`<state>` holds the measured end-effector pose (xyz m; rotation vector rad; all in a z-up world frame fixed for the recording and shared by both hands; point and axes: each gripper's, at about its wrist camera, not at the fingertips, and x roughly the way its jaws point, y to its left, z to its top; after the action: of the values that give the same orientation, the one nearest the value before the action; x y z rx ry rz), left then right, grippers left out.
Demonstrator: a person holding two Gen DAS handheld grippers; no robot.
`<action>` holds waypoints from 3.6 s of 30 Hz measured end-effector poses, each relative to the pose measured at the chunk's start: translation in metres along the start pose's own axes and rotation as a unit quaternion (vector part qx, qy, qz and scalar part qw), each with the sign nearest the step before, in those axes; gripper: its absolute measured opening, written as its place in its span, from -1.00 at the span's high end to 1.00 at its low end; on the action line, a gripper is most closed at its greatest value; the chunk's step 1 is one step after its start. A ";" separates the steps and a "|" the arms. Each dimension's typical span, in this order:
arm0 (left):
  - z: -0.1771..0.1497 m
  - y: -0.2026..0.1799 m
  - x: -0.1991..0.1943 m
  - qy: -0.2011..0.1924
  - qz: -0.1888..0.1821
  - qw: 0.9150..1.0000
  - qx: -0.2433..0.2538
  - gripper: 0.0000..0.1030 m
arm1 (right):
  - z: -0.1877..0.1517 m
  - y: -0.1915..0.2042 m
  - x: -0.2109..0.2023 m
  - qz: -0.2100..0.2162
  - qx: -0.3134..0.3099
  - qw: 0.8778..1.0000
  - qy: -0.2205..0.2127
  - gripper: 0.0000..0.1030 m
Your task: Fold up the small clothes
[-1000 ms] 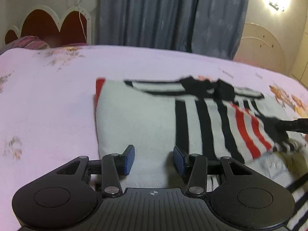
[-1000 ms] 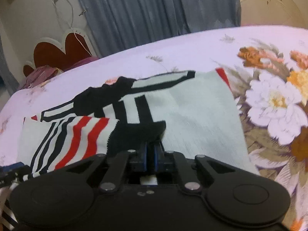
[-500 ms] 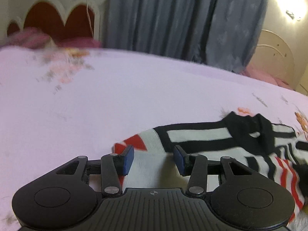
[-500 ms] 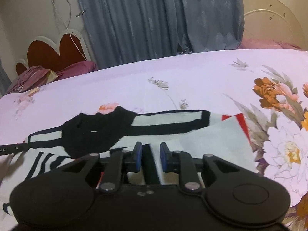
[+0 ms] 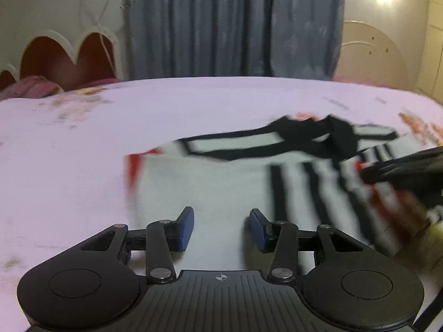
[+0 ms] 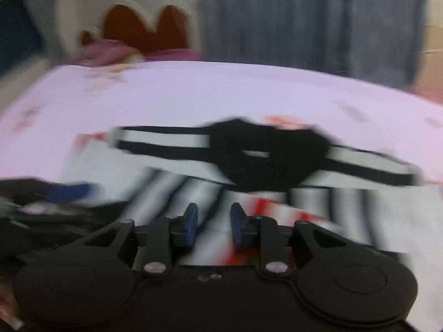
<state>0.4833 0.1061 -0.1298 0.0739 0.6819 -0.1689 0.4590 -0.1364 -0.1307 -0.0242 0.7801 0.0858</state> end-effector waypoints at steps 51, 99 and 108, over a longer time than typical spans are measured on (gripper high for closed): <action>0.016 0.001 -0.012 -0.007 -0.045 0.998 -0.052 -0.05 | 0.013 -0.003 -0.017 0.030 0.006 0.999 -0.045 0.38; -0.199 0.009 -0.227 0.060 -0.057 0.981 -0.174 -0.23 | -0.246 -0.121 -0.244 -0.018 0.207 0.978 0.012 0.09; -0.238 0.016 -0.236 0.073 -0.154 0.942 -0.290 -0.03 | -0.285 -0.121 -0.266 0.088 0.263 0.960 0.024 0.08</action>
<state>0.1582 0.1824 -0.1644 -0.5961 0.8668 -0.2581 0.0811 -0.2903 -0.1473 0.5510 0.8334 0.0440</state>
